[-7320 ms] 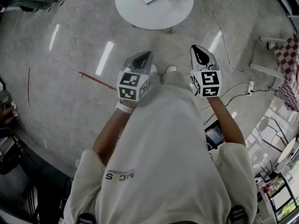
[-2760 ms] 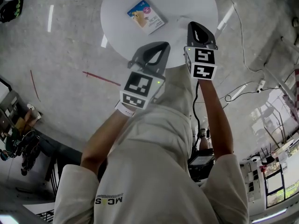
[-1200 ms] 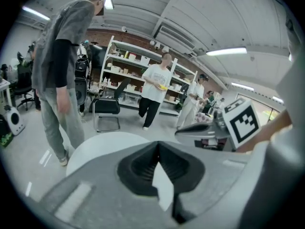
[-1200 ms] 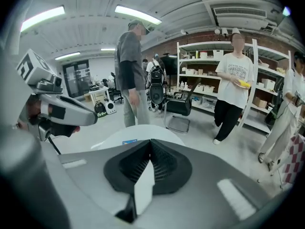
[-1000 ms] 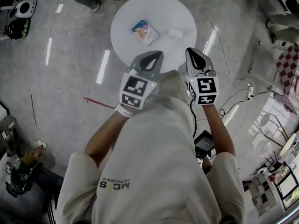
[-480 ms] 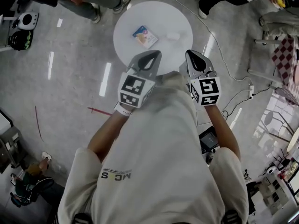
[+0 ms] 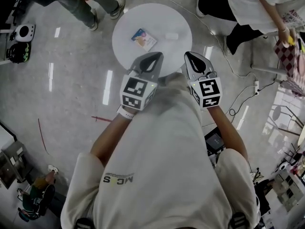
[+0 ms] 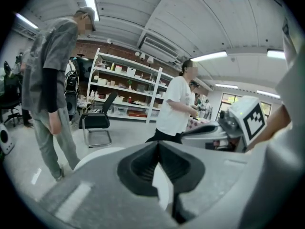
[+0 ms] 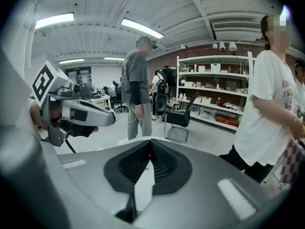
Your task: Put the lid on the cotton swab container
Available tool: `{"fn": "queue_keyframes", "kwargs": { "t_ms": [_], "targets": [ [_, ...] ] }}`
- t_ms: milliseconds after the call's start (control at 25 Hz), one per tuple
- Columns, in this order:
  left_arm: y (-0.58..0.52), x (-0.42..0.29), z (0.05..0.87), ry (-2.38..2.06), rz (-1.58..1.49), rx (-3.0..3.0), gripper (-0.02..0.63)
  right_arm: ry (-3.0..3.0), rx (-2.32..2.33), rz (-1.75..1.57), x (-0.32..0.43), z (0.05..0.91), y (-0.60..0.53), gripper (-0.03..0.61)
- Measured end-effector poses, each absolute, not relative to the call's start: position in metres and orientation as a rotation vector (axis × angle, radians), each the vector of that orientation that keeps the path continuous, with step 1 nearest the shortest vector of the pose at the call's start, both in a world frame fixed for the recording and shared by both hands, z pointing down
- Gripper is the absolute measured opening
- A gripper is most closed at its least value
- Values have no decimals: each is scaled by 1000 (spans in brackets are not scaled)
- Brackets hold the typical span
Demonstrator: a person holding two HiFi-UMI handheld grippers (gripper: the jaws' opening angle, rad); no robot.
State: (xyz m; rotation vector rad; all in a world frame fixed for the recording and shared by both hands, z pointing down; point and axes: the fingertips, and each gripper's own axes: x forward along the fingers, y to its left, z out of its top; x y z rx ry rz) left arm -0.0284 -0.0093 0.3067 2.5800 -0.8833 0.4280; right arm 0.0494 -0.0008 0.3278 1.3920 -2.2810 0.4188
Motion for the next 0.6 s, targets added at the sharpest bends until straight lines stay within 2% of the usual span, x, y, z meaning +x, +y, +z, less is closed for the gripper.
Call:
{"fn": "queue_keyframes", "kwargs": {
  "t_ms": [600],
  "targets": [
    [-15,-51,314,-923,409,2544,0,-2294,1414,438,37,330,-10,-3]
  ]
}}
